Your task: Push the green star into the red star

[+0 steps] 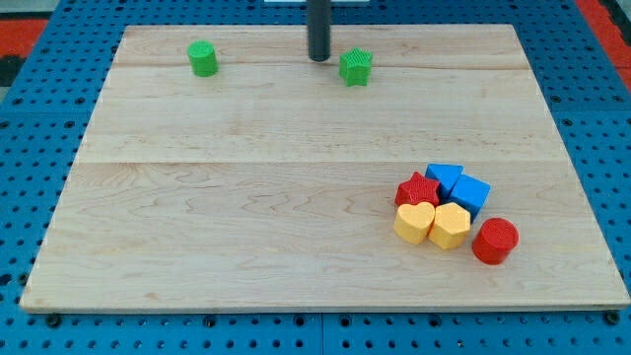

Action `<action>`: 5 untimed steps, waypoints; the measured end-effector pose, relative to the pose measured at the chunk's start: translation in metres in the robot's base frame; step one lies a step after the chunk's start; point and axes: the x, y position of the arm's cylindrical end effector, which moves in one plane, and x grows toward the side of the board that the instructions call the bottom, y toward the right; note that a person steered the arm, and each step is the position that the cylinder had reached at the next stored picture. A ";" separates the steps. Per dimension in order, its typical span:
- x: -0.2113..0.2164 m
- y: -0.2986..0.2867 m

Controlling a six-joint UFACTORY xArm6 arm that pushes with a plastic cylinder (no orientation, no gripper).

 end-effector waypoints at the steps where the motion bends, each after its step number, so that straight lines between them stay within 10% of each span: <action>1: 0.049 0.056; 5: 0.044 0.119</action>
